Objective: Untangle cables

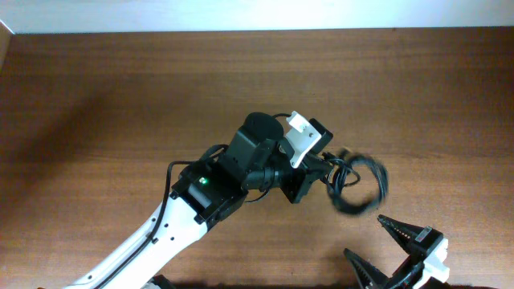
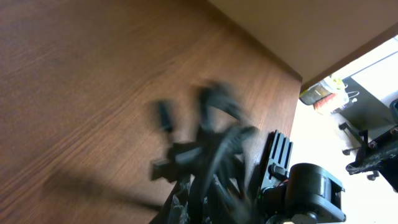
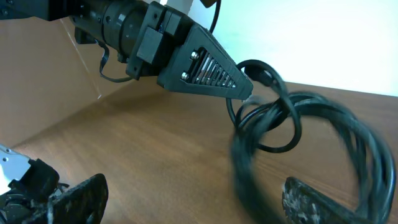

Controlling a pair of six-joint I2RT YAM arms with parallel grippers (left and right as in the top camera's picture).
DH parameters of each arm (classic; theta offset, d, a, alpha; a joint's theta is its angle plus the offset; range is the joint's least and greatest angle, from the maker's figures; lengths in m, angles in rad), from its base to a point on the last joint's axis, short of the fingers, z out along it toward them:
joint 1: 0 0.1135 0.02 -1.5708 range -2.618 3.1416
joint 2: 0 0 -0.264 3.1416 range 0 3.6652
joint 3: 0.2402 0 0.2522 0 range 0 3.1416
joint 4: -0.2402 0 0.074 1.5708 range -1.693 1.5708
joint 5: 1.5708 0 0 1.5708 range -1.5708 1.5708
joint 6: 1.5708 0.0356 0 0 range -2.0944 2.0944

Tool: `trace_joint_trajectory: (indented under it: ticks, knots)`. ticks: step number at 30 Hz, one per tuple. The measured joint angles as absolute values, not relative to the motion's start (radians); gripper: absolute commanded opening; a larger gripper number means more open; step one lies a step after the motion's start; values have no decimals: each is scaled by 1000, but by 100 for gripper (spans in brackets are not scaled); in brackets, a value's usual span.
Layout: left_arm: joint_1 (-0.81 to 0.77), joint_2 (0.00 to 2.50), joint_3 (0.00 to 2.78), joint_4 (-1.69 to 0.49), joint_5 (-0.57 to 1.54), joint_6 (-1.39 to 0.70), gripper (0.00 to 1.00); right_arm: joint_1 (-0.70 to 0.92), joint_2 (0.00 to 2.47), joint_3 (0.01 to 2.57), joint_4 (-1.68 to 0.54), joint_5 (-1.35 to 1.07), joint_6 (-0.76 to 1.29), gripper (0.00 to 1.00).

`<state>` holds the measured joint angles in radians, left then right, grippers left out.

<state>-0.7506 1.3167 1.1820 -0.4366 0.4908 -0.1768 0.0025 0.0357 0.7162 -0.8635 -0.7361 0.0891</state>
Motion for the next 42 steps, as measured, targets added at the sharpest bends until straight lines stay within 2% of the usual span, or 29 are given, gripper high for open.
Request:
trace_joint_trajectory:
  ticks: [2, 3, 4, 9, 12, 16, 31, 32, 34, 36, 39, 40, 42]
  knots:
    - [-750, 1317, 1182, -437, 480, -178, 0, 2, 36, 716, -863, -739, 90, 84]
    - [-750, 1317, 1182, -437, 478, -180, 0, 2, 36, 716, -863, -739, 87, 75]
    - [-749, 1317, 1182, -437, 482, -181, 0, 2, 36, 716, -863, -739, 77, 72]
    - [-750, 1317, 1182, -441, 656, -60, 0, 2, 36, 716, -863, -743, -107, 70]
    - [-751, 1317, 1182, -450, 806, 66, 0, 2, 36, 716, -863, -743, -215, 63]
    - [-751, 1317, 1182, -498, 891, 184, 0, 2, 36, 716, -860, -705, -310, 60]
    - [-782, 1317, 1182, -512, 1000, 366, 0, 2, 36, 716, -861, -696, -337, 58]
    - [-792, 1317, 1182, -507, 999, 368, 0, 2, 36, 716, -861, -697, -337, 54]
    - [-813, 1317, 1182, -492, 999, 375, 0, 2, 36, 716, -867, -701, -341, 31]
    - [-817, 1317, 1182, -488, 999, 375, 0, 2, 36, 716, -892, -701, -338, 25]
    - [-817, 1317, 1182, -488, 999, 376, 0, 2, 36, 716, -903, -708, -340, 7]
    - [-817, 1317, 1182, -488, 998, 378, 0, 2, 36, 716, -904, -708, -340, 4]
    - [-817, 1317, 1182, -488, 994, 379, 0, 2, 36, 716, -906, -709, -340, 4]
